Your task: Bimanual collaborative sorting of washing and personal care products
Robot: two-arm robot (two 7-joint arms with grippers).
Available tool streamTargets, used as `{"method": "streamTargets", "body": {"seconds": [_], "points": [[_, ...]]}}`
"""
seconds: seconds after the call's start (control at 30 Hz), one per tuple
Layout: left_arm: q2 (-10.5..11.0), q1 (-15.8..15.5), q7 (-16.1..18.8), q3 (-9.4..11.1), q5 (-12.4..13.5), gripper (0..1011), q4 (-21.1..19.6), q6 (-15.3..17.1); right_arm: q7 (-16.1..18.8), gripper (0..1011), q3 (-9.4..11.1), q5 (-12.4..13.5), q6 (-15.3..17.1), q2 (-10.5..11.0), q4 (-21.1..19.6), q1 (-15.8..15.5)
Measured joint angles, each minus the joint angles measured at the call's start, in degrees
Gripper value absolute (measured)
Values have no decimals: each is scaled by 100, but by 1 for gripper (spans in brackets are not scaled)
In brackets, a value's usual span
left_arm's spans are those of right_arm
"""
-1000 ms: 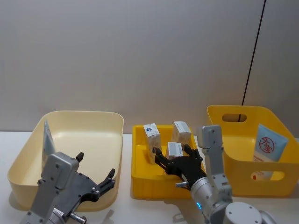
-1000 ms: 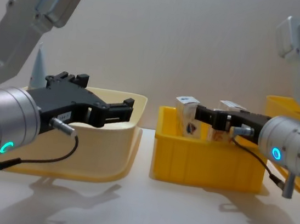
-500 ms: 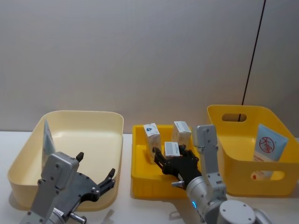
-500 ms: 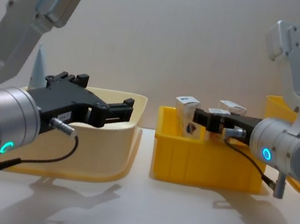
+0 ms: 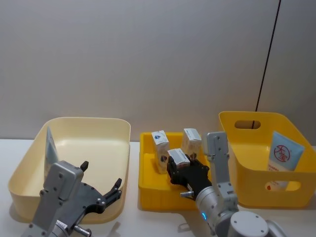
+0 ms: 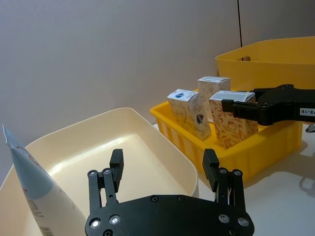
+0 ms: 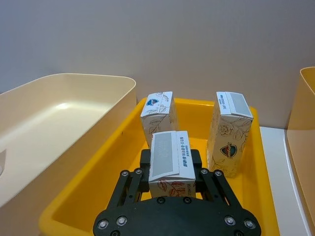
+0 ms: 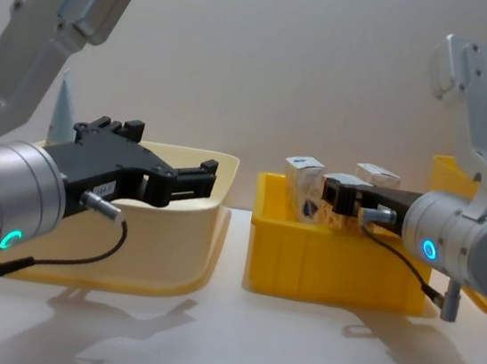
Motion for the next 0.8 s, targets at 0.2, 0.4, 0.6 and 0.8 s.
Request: {"method": "streamTargets", "body": {"seconds": [0.2, 0.4, 0.6, 0.8], "points": [[-1, 0, 0, 0, -1, 1003, 0, 0, 70, 451, 9, -12, -73, 31, -49, -11], [0, 0, 0, 0, 0, 1003, 0, 0, 193, 451, 20, -42, -268, 109, -190, -23], [0, 0, 0, 0, 0, 1004, 0, 0, 313, 451, 56, -77, -503, 193, -377, -23], [0, 0, 0, 0, 0, 1003, 0, 0, 403, 451, 129, -116, -738, 284, -613, -12]]}}
